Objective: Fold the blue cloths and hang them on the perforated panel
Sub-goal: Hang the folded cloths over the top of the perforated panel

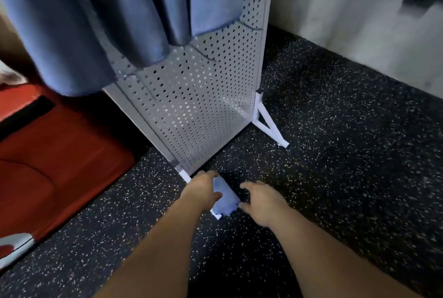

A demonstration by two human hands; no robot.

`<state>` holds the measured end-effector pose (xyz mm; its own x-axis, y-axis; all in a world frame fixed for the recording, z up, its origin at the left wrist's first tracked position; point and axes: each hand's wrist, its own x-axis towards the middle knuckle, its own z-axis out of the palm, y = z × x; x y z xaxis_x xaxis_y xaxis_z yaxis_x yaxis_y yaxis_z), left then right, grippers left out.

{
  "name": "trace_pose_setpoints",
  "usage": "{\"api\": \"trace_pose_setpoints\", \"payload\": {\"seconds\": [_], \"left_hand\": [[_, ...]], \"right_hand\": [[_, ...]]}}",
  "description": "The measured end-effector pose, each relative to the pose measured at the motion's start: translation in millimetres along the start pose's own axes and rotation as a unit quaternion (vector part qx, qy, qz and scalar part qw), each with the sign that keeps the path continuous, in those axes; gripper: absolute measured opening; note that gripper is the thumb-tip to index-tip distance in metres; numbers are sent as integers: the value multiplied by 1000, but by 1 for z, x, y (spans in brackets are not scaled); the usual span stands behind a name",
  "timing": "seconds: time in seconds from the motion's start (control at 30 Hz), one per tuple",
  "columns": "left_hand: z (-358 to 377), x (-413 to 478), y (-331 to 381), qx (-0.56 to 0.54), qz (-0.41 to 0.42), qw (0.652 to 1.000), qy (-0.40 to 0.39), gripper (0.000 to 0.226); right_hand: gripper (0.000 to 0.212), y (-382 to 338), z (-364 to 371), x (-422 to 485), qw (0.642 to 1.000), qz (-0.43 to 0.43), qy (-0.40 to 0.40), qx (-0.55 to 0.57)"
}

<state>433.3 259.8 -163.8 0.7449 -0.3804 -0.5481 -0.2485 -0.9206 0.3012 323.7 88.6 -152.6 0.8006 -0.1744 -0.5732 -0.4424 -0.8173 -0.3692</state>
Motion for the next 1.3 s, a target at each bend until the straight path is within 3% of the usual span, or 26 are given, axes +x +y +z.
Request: {"api": "trace_pose_setpoints", "payload": {"seconds": [0.17,0.43,0.73,0.87,1.07,1.3], "left_hand": [[34,44,-5,-42,-43,998,14,68],[59,90,-14,22,-114,992,-42,91],[73,93,-5,24,-168,985,-34,55],[65,74,7,16,-117,993,-15,40],[34,35,27,-32,6,998,60,43],[-37,-16,52,-91,82,979,162,52]], "right_hand": [[64,12,23,39,999,-9,-31,13],[67,18,40,79,997,-18,-55,54],[66,27,41,92,994,-6,-58,91],[68,20,38,89,995,-6,-55,83],[85,9,-1,69,998,-24,-33,57],[38,-3,-74,22,992,-93,77,40]]}}
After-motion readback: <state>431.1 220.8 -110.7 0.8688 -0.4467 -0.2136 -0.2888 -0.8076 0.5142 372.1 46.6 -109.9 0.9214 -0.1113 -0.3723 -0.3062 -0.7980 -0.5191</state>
